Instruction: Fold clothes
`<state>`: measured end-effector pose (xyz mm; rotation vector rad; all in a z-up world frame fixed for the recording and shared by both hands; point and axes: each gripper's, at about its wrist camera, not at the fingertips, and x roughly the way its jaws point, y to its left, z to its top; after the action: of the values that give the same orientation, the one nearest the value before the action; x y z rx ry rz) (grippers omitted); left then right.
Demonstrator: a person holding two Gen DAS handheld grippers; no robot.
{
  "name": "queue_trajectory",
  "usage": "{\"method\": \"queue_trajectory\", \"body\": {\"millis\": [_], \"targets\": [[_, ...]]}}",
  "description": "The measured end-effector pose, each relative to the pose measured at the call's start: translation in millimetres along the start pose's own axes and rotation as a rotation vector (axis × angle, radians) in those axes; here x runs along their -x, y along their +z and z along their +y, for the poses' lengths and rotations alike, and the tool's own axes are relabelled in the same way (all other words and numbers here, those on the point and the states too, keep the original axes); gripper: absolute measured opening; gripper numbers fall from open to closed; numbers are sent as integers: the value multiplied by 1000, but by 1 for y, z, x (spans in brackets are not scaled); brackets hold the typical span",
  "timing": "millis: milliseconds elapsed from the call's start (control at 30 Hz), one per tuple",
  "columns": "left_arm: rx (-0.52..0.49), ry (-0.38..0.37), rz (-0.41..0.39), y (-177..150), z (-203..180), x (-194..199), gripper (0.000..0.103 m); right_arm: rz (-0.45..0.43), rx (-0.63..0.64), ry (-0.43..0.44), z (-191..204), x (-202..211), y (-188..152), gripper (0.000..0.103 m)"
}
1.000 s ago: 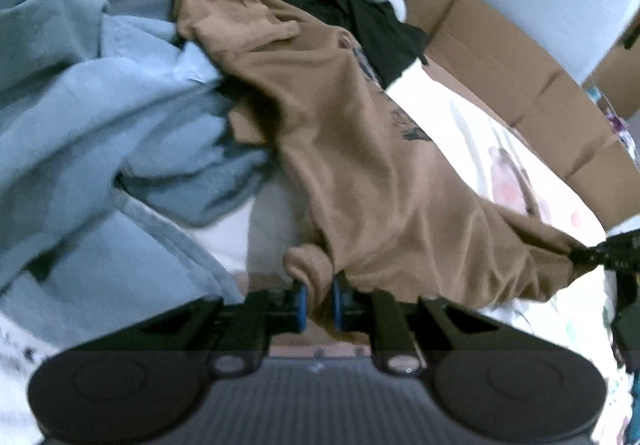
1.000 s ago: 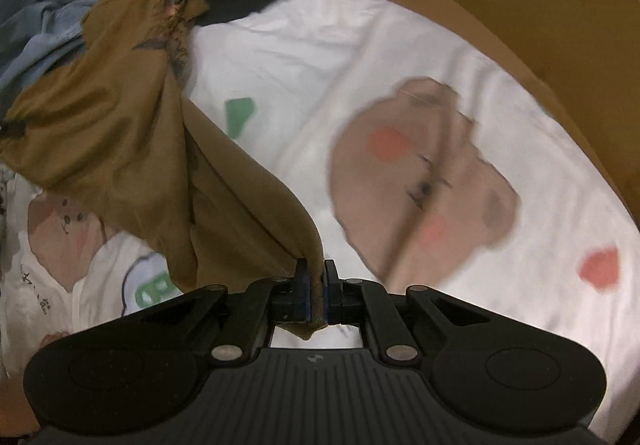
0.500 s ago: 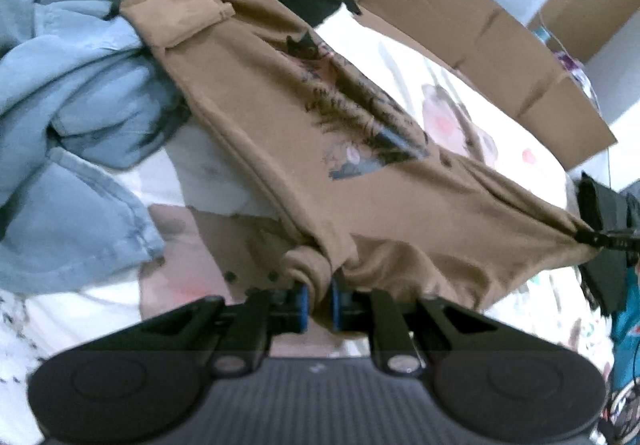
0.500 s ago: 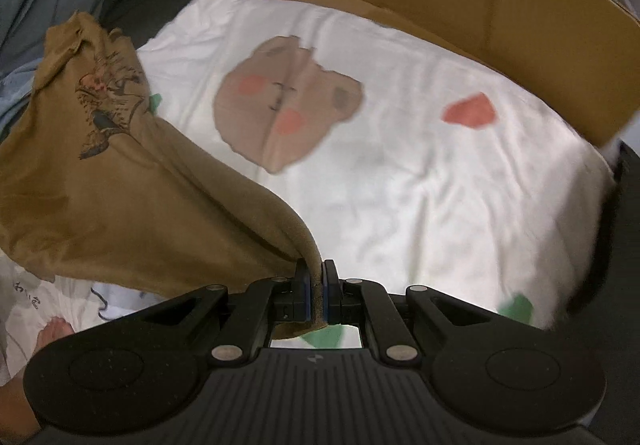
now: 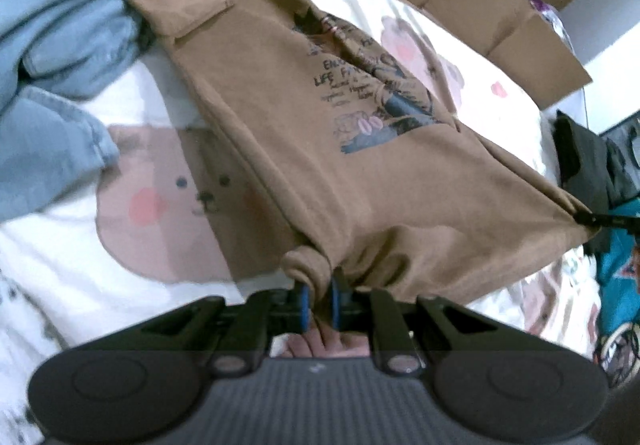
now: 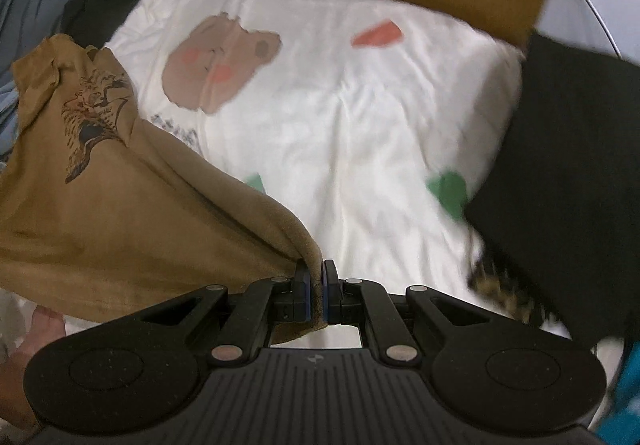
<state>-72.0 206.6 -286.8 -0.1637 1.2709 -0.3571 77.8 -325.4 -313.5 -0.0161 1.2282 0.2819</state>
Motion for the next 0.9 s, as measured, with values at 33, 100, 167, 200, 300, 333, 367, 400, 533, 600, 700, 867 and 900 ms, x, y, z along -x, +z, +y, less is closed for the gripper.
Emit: {"method": "queue_trajectory", "body": {"millis": [33,100,167,200,300,333,367,400,533,600,700,867,900], "targets": [[-13,-4,11,-5,-2,0,11,8,-17,-1,-4,1,-7,3],[-29,-8,32,-13,-4,0,11,24,-61,7,-12,3,-24,4],[-46,-8,46,-20,-6,3,11,35,-101,12,-16,6,-40,4],[-54,-8,53,-23,-6,5,11,41,-120,14,-18,8,-48,4],[-54,9,55,-28,0,12,11,55,-190,41,-20,11,-72,4],[-54,14,56,-29,2,14,11,59,-214,52,-21,12,-79,4],[-55,28,48,-31,3,18,11,62,-238,63,-21,13,-86,4],[-57,43,40,-32,5,21,11,63,-256,74,-20,15,-91,5],[-30,81,38,-41,16,37,10,41,-311,83,-17,27,-105,7],[-11,95,37,-47,23,45,10,16,-329,65,-18,36,-107,7],[31,88,69,-56,34,49,11,-34,-350,72,-24,53,-105,8],[90,109,25,-51,40,74,26,-136,-340,67,-27,89,-87,14],[102,113,16,-50,41,79,27,-152,-329,70,-27,96,-82,20]]}}
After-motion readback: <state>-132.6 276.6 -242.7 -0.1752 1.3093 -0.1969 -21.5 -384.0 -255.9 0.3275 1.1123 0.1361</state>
